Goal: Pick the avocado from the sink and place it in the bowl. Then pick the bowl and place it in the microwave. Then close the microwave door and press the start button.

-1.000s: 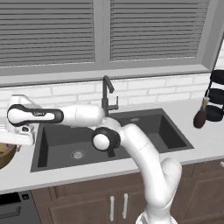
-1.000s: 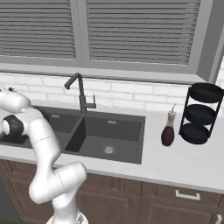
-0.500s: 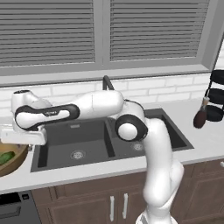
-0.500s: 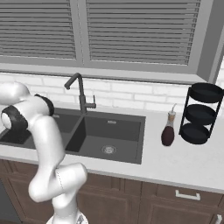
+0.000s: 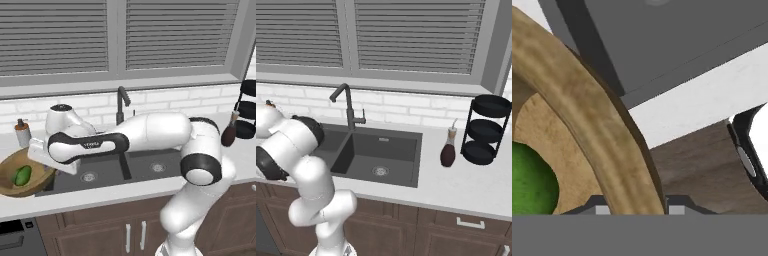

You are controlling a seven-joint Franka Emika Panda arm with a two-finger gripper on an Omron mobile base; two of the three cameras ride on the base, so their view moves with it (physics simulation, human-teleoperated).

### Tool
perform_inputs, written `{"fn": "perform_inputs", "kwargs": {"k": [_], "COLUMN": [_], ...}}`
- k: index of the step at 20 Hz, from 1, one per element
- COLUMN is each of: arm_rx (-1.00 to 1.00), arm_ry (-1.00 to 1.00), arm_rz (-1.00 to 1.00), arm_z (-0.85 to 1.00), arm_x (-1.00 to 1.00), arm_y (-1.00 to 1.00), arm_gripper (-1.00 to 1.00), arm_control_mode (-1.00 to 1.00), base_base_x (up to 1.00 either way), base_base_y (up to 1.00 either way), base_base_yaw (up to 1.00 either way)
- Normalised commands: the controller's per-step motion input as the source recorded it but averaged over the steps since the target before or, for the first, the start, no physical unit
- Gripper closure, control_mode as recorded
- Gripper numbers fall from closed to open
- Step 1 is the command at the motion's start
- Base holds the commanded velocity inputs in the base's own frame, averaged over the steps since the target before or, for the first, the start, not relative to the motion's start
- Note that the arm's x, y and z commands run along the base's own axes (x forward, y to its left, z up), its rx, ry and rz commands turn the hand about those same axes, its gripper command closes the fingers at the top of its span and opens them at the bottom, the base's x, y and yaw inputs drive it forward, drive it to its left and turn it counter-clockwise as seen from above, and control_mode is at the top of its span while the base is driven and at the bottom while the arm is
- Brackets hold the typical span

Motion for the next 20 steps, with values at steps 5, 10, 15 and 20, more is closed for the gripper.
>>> {"fn": "perform_inputs", "kwargs": {"k": [5,10,15,20], "arm_rx": [0.09,0.05,0.03,0.03], "arm_ry": [0.00,-0.04,-0.05,-0.01], "arm_rz": [-0.28,-0.34,-0.39,-0.42], "arm_z": [0.63,0.55,0.62,0.67], "arm_x": [-0.37,-0.35,-0.25,-0.27], "arm_y": [-0.66,-0.62,-0.59,-0.65], "arm_gripper": [1.00,1.00,1.00,1.00], "arm_control_mode": [-1.00,-1.00,-1.00,-1.00], "base_base_x": [0.00,0.00,0.00,0.00], "base_base_y": [0.00,0.00,0.00,0.00], "base_base_yaw": [0.00,0.00,0.00,0.00]}}
